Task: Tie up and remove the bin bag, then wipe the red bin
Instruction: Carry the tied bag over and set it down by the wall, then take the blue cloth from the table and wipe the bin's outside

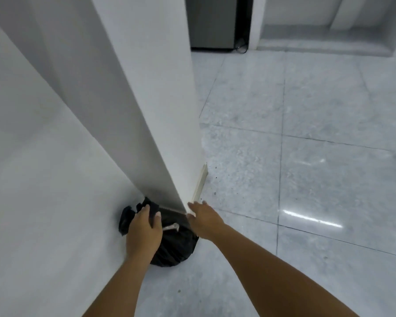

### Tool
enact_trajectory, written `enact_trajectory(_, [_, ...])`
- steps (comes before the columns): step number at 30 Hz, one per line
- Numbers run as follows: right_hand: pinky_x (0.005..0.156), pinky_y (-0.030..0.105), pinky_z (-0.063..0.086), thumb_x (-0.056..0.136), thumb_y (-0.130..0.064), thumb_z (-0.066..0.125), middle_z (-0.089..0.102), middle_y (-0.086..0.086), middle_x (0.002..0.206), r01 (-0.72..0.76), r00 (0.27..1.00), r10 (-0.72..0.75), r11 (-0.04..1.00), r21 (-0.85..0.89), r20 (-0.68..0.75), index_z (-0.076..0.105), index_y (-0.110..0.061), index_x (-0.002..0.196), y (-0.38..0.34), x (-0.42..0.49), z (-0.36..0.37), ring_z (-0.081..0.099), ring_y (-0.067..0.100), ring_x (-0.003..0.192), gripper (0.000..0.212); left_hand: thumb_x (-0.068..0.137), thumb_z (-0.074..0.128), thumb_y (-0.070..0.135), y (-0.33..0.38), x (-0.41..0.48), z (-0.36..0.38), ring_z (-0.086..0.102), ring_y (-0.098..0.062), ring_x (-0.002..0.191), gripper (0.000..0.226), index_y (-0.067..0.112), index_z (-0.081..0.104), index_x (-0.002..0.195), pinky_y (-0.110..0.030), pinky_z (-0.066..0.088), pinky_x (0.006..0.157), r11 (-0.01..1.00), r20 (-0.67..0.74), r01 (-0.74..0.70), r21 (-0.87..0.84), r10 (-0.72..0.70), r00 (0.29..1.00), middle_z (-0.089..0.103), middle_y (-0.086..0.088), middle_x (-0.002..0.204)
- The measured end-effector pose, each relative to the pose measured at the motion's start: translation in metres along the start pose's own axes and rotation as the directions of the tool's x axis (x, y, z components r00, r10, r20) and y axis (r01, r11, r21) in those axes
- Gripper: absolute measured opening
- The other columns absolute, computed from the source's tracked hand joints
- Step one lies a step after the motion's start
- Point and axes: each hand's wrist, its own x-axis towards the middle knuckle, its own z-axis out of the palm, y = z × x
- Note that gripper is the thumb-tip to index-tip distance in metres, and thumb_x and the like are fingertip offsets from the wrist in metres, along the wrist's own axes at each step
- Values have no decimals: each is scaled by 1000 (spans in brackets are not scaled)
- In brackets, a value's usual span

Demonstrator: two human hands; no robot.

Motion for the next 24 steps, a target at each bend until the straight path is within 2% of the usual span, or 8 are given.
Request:
enact_trajectory(3, [118,42,15,101,-36,25,16,5,159,-65,985,42,989,-135,-168,16,-18,150,4,-50,-76,6,24,147,53,94,41,45,75,-24,-33,40,-26,133,57,13,37,141,-39,36,108,981,125,-175,86,163,979,41,-9,147])
enact_trajectory(7, [116,39,21,99,-40,29,18,6,159,-204,946,168,973,-105,-277,14,-22,150,23,-150,-159,10,24,147,57,91,43,48,164,-85,-56,39,-22,134,57,15,41,138,-36,33,110,913,224,-382,141,346,911,42,-6,147])
enact_trajectory(11, [114,39,25,98,-41,33,21,9,157,-350,868,331,937,15,-370,16,-22,149,50,-279,-227,15,24,145,58,89,43,52,260,-154,-65,29,-24,140,61,18,38,141,-42,28,113,834,253,-517,191,467,847,34,-6,152])
enact_trajectory(15, [109,35,32,96,-40,40,33,10,150,-429,725,479,876,218,-495,24,-20,147,77,-411,-266,30,23,138,57,91,44,46,342,-245,-60,37,-26,135,57,12,43,137,-42,32,110,804,306,-593,38,555,773,42,-9,147])
enact_trajectory(19, [104,30,33,95,-34,46,42,8,142,-456,584,595,803,383,-552,34,-18,142,115,-532,-278,39,23,132,52,92,47,39,399,-347,-39,54,-27,113,41,12,53,123,-38,45,94,797,387,-590,-133,589,709,58,-9,127])
enact_trajectory(22, [104,27,31,94,-33,48,45,5,140,-454,487,676,736,501,-552,40,-19,139,152,-617,-272,41,20,130,48,91,52,31,428,-419,-16,59,-19,82,19,16,62,99,-26,42,68,781,457,-587,-211,610,648,68,-5,100])
enact_trajectory(24, [103,25,33,94,-31,49,47,5,137,-443,431,717,697,564,-547,43,-18,137,182,-674,-265,43,18,128,45,90,53,24,447,-471,3,60,-19,71,14,18,63,83,-28,46,60,755,470,-605,-252,642,606,70,-3,84])
